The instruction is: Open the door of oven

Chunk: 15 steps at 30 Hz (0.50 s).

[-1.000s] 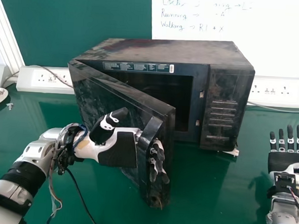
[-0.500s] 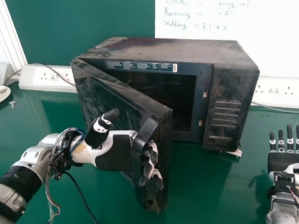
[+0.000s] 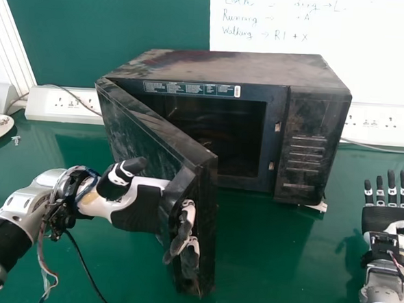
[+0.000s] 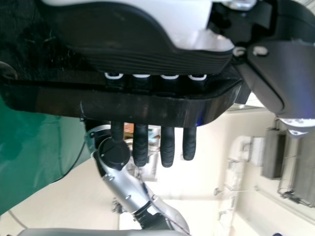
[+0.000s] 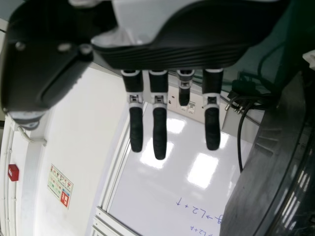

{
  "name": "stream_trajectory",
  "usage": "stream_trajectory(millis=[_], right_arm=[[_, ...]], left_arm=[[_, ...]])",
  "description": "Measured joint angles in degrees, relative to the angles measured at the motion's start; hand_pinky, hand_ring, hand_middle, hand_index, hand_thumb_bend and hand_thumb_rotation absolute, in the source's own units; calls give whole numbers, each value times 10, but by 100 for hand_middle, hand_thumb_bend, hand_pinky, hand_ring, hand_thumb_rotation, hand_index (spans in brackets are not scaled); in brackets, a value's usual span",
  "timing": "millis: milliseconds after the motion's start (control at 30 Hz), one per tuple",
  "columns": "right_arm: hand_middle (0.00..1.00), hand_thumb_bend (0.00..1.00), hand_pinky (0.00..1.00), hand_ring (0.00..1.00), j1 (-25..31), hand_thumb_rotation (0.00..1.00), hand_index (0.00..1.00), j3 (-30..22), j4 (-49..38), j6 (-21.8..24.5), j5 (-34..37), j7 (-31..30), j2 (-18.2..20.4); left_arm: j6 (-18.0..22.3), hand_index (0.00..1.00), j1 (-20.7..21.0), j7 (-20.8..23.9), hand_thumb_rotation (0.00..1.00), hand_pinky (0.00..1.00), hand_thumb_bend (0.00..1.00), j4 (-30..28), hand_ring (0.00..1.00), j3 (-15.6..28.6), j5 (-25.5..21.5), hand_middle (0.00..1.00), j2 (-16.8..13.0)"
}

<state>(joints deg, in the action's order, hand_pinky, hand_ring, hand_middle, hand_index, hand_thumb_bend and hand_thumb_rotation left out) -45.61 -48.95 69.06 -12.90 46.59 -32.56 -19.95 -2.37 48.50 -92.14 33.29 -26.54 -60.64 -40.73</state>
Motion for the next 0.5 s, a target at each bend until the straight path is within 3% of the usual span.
stream_trajectory(millis=[33,200,333,500], right_arm=[[53,100,33,41,0,90,59,0,0,0,0,0,0],[53,100,33,40,0,90,60,0,0,0,0,1,-2],[53,100,33,41,0,91,61,0,0,0,0,1,-2],[53,100,33,41,0,91,61,0,0,0,0,1,-2]], left_arm=[[8,60,-9,0,81,39,92,-1,41,9,0,50,-1],[14,57,-35,0,83,40,99,-6,42,38,0,49,-16],[21,58,-48,0,81,40,100,-6,40,59,6,49,-17],[36,60,-57,0,86,33,98,-7,39,78,20,49,-24]])
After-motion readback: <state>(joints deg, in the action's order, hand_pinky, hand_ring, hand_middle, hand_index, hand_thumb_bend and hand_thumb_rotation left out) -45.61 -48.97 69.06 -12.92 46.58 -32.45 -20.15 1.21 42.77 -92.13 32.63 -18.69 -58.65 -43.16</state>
